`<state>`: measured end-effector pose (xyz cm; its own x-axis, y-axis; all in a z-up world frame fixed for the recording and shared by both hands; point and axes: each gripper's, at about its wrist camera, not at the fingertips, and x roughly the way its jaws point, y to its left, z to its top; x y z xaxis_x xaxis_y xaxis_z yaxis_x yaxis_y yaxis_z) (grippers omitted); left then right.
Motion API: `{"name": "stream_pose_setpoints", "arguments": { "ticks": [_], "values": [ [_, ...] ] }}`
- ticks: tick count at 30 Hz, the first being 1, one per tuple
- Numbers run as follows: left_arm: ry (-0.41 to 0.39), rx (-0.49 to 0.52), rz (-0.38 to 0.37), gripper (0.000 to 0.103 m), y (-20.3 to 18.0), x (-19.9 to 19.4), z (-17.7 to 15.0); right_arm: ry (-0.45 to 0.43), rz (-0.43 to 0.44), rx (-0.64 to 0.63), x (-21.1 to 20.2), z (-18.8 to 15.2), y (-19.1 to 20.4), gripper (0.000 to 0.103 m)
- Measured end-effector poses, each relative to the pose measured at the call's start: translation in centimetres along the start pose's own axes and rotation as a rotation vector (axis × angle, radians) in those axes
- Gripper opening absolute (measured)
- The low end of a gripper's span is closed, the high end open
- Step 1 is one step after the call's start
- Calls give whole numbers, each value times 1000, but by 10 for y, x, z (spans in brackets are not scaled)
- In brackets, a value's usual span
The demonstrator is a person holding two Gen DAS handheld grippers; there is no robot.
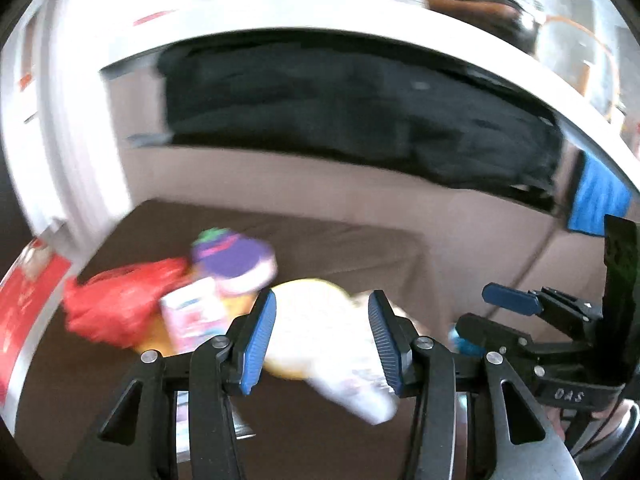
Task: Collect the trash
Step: 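Grasp the pink tissue pack with the left tool while the right tool grasps the purple sponge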
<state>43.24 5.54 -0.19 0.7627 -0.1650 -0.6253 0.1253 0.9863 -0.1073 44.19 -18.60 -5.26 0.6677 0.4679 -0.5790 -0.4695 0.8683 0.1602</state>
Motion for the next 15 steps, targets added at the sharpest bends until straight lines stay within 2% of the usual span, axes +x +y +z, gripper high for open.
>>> {"name": "stream_pose_setpoints", "arguments": {
  "ticks": [7, 12, 15],
  "values": [
    [35, -111, 48, 49, 78, 0, -25, 96, 62, -65, 72, 16, 48, 61],
    [57, -168, 63, 49, 112, 11, -37, 134, 107, -135, 124, 52, 92, 61],
    [89, -184, 61, 49, 128, 21, -42, 162, 90, -203, 167, 71, 120, 61]
  ]
}}
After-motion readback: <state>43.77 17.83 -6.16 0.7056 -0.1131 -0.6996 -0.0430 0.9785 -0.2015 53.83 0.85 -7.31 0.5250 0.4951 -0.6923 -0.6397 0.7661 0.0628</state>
